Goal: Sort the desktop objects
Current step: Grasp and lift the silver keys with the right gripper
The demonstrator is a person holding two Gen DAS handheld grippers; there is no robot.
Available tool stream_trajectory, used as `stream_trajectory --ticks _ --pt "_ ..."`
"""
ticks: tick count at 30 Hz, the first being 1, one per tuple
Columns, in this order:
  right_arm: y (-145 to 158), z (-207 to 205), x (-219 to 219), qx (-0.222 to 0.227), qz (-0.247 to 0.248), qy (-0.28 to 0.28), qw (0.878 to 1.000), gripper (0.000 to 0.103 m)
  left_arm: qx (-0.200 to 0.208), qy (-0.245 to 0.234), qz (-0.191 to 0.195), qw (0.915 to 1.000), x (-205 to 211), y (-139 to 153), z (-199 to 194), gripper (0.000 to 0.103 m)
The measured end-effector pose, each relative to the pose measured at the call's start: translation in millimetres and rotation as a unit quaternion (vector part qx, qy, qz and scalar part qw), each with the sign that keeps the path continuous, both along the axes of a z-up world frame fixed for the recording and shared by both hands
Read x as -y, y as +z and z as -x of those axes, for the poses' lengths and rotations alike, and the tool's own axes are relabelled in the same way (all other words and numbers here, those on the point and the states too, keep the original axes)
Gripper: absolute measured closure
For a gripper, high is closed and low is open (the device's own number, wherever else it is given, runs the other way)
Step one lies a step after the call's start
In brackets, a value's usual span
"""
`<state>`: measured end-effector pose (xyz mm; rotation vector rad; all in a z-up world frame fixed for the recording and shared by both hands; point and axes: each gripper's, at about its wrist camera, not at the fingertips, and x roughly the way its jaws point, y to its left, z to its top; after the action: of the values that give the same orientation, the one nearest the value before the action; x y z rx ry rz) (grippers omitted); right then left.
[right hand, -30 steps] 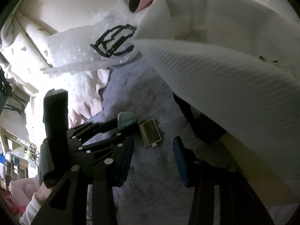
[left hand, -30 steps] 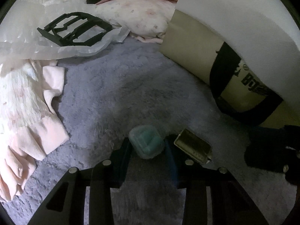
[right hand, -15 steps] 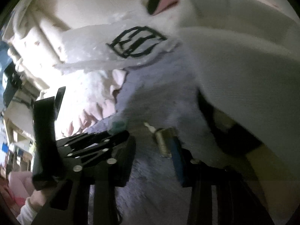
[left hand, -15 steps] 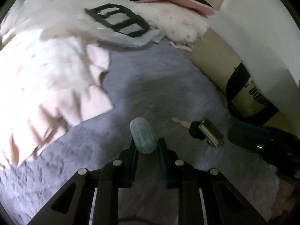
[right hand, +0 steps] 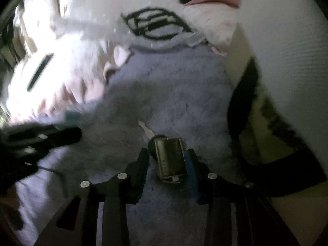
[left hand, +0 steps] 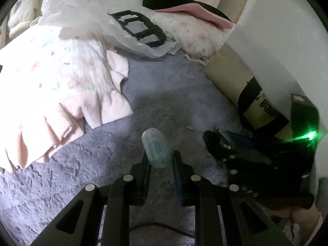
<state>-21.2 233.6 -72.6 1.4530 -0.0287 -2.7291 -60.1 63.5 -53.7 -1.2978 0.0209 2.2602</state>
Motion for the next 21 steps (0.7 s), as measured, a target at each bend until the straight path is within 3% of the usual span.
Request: stream_trajectory --ticks 3,4,7,8,13,21 --pt "-12 3 9 -0.004 -0.036 -0.001 0.999 0.060 0.006 0.008 -0.008 0.9999 3 -3 1 0.085" --pt "-11 3 10 -0.005 -0.040 0.004 0.999 0.067 0.007 0.010 -0.012 0.9999 5 -3 1 0.085" --pt "-6 7 4 0.006 -0.018 -0.012 1.000 0.069 0.012 0.013 -0.012 0.9998 6 -4 0 0.085" --pt "-5 7 3 0.005 -0.014 -0.017 1.000 0.084 0.012 0.013 -0.014 0.9997 8 -4 -1 0.085" --pt "17 5 -3 -0.023 0.043 -0.024 0.999 0.084 0.010 0.011 -0.029 0.9995 8 4 0 0.085" --pt "54 -11 -3 -0.062 0.069 -0.035 0.995 0.084 -0.010 0.002 -0.045 0.9989 2 33 0 0.085"
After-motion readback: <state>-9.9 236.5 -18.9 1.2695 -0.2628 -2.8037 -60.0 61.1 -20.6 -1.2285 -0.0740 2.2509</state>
